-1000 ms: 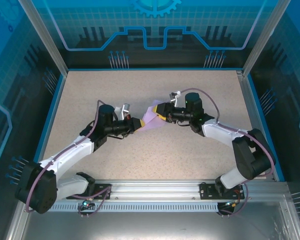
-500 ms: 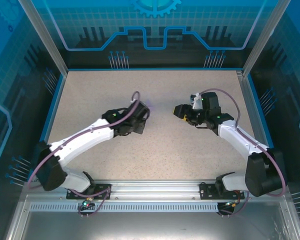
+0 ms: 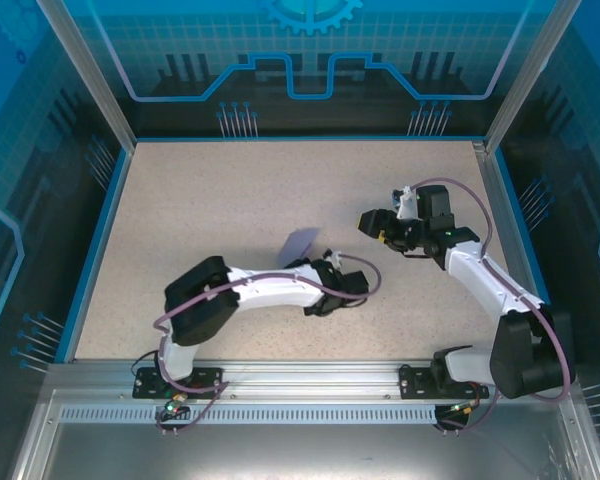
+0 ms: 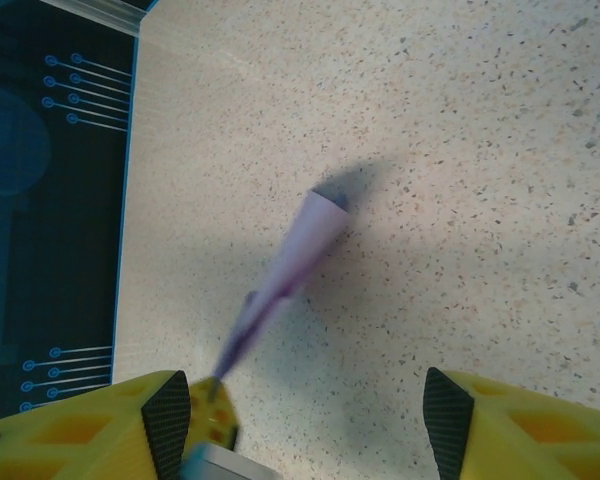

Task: Fold a paper plane with a square sheet of paper (pick it up from the middle)
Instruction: Turn over the paper at the center of the table, then fold the wing for the fifth time at the center of the table.

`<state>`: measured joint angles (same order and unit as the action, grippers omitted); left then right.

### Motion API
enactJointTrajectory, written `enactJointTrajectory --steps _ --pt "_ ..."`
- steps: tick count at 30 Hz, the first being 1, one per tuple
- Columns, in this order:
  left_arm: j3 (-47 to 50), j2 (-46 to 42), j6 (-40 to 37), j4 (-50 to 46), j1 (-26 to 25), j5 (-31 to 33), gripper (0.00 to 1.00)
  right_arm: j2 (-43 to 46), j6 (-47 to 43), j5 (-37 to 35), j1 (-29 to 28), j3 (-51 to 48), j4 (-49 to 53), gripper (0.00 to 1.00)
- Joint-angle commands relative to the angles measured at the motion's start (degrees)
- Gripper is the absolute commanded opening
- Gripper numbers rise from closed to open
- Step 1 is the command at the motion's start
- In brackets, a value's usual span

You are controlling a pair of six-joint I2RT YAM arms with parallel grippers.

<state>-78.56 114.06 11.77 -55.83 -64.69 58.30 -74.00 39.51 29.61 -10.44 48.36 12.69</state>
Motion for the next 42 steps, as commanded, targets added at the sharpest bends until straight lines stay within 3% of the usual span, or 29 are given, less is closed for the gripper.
enactJointTrajectory --steps 1,5,9,14,17,20,24,29,35,42 --pt "-0.7 3.1 -4.6 2.7 -2.3 0.6 0.06 1.8 -3.2 2.8 0.1 0.5 2.9 0.67" --pt "0.5 3.7 -5.8 4.9 -3.3 -3.4 0.15 2.0 -5.1 3.3 -0.5 1.1 4.7 0.67" --pt "1.8 1.2 -6.3 7.6 -3.3 -9.2 0.35 1.6 -5.5 3.7 -1.3 1.4 4.7 0.68" --pt "4.6 -5.6 -6.4 12.5 -2.4 -24.6 0.65 0.0 -6.3 3.2 -3.6 1.7 5.2 0.68" --pt "6.7 -11.4 -5.4 14.0 -0.1 -33.3 0.74 -0.6 -6.7 2.2 -4.9 3.8 5.9 0.68" --pt "9.7 -18.3 -4.2 15.4 3.0 -42.6 0.77 -1.3 -7.4 0.8 -6.5 4.4 6.7 0.68" --pt "12.8 -27.7 -2.0 14.9 7.8 -50.4 0.79 -2.8 -6.7 -0.7 -8.8 4.7 6.5 0.65" --pt "19.7 -38.1 4.1 16.9 21.7 -60.4 0.81 -5.0 -4.6 -3.3 -14.1 5.4 4.3 0.58" --pt "27.7 -41.8 13.3 23.4 37.3 -69.6 0.80 -8.1 -0.2 -8.6 -23.3 5.8 -0.2 0.42" --pt "34.6 -40.5 21.1 34.1 46.8 -76.5 0.80 -14.9 2.8 -17.6 -33.1 6.8 -3.5 0.31"
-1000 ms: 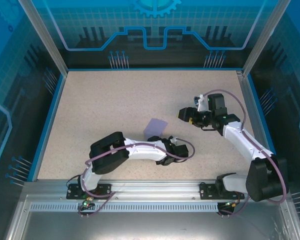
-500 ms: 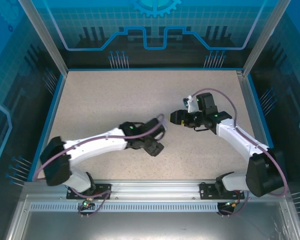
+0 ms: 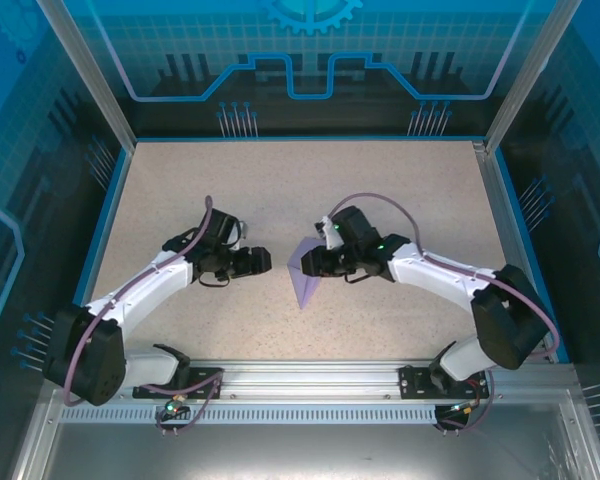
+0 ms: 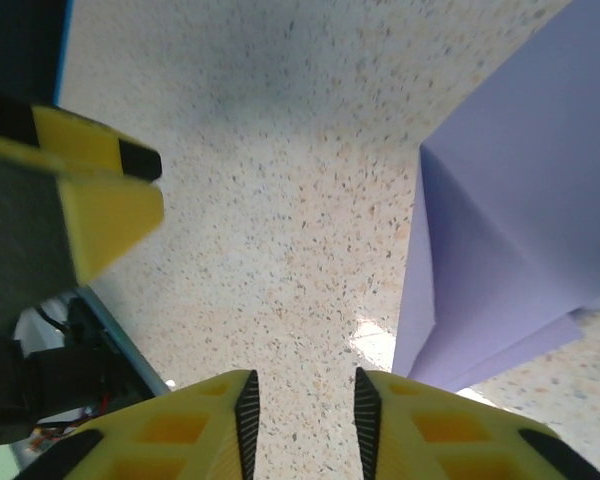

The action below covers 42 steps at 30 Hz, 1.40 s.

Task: Fold a paper plane with a square sheet of paper (pick it up from the middle)
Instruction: Fold the wing for the fifth time at the center of the table.

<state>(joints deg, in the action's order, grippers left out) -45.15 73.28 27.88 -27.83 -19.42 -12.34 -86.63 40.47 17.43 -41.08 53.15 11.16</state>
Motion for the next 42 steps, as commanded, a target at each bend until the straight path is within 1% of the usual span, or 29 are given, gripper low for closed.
enactJointTrajectory --steps 1,5,13,17,21,34,42 --pt "1.6 0.7 5.4 6.7 1.9 -5.9 0.80 -3.4 1.9 -6.0 -3.0 2.4 -2.2 0.29" --pt "2.4 1.3 5.7 7.9 2.7 -5.2 0.80 -6.9 0.8 -9.4 -4.8 4.5 -0.1 0.24" --pt "3.1 3.5 4.7 8.9 3.2 -5.3 0.80 -12.9 -0.9 -11.6 -5.6 7.0 2.0 0.22" --pt "3.0 4.8 4.3 9.2 3.2 -5.9 0.80 -14.4 -1.8 -13.1 -5.6 7.6 3.8 0.20" --pt "2.7 5.9 3.6 9.0 3.2 -6.4 0.80 -14.9 -2.2 -14.4 -5.6 7.0 5.2 0.18" --pt "2.2 8.7 3.5 10.2 2.9 -9.1 0.80 -15.1 -1.4 -16.0 -5.5 2.4 3.8 0.15" --pt "1.7 9.7 4.2 11.9 0.6 -9.5 0.80 -14.8 -0.9 -16.4 -4.9 -0.1 2.8 0.13"
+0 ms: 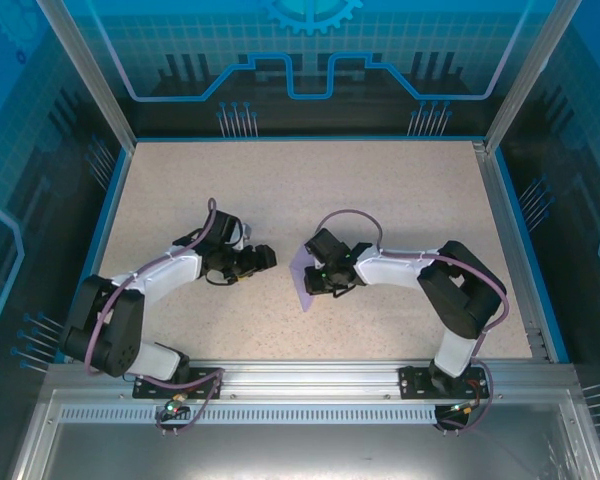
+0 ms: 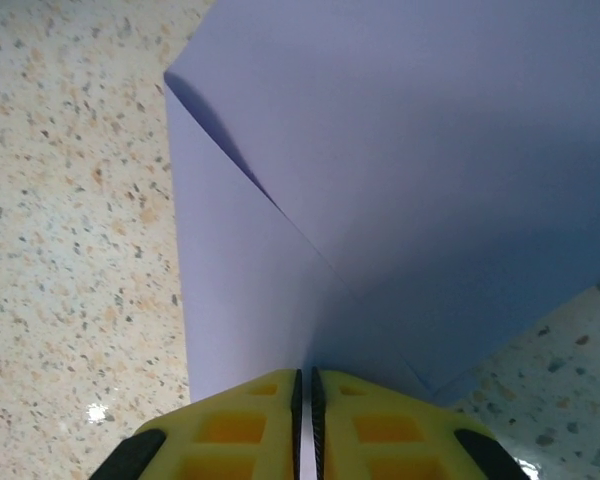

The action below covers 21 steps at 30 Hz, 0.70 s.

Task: Fold a paper plane with a square sheet of paper (pick it up from the middle)
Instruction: Fold the wing for the fifth time at the center of the table.

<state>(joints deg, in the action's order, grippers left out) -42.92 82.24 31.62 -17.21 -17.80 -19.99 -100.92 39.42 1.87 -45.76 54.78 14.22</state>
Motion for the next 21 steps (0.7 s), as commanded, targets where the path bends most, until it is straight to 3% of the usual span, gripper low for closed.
enactJointTrajectory --steps 1,6,13,21 --pt "-0.5 0.9 0.6 1.7 -1.4 -1.7 0.80 -0.4 0.3 -0.8 -0.1 -2.3 -0.7 0.12" --pt "-0.8 2.7 2.2 4.7 -3.3 -1.7 0.79 1.2 1.9 1.6 1.1 -8.2 -6.8 0.09" --pt "-1.6 4.9 4.2 8.5 -5.6 -1.5 0.77 2.1 7.2 9.0 4.5 -19.1 -24.3 0.04" --pt "-2.0 7.9 8.2 14.5 -8.5 -0.8 0.74 0.0 10.2 12.6 7.0 -24.0 -34.2 0.00"
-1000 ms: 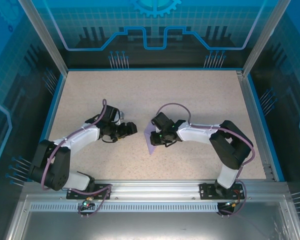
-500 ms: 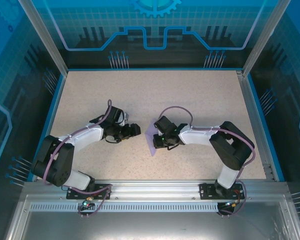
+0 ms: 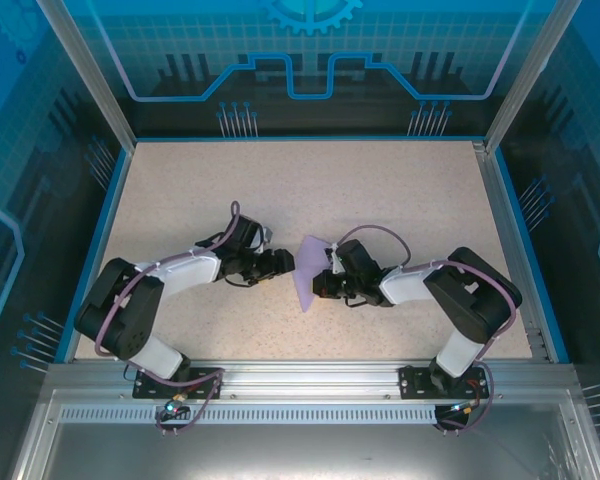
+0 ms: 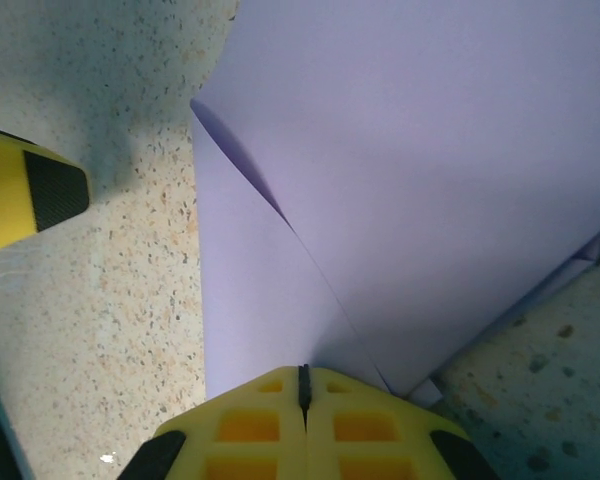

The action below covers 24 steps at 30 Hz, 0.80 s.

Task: Fold a paper plane with a square sheet of paper (pick it up from the middle)
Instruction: Fold the wing for the fifth time at the center of the table.

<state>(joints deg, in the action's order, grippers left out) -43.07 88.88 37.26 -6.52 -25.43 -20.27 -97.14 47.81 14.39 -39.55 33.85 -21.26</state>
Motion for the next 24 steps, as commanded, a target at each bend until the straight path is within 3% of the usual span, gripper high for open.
enactJointTrajectory --steps 1,24 --pt "-2.0 1.8 3.1 4.7 -1.4 -0.3 0.74 -4.0 2.0 0.4 0.9 -3.5 0.4 0.00" --pt "-4.5 9.0 8.1 12.7 -6.1 4.3 0.63 -6.6 1.7 3.4 3.7 -6.4 -3.4 0.00"
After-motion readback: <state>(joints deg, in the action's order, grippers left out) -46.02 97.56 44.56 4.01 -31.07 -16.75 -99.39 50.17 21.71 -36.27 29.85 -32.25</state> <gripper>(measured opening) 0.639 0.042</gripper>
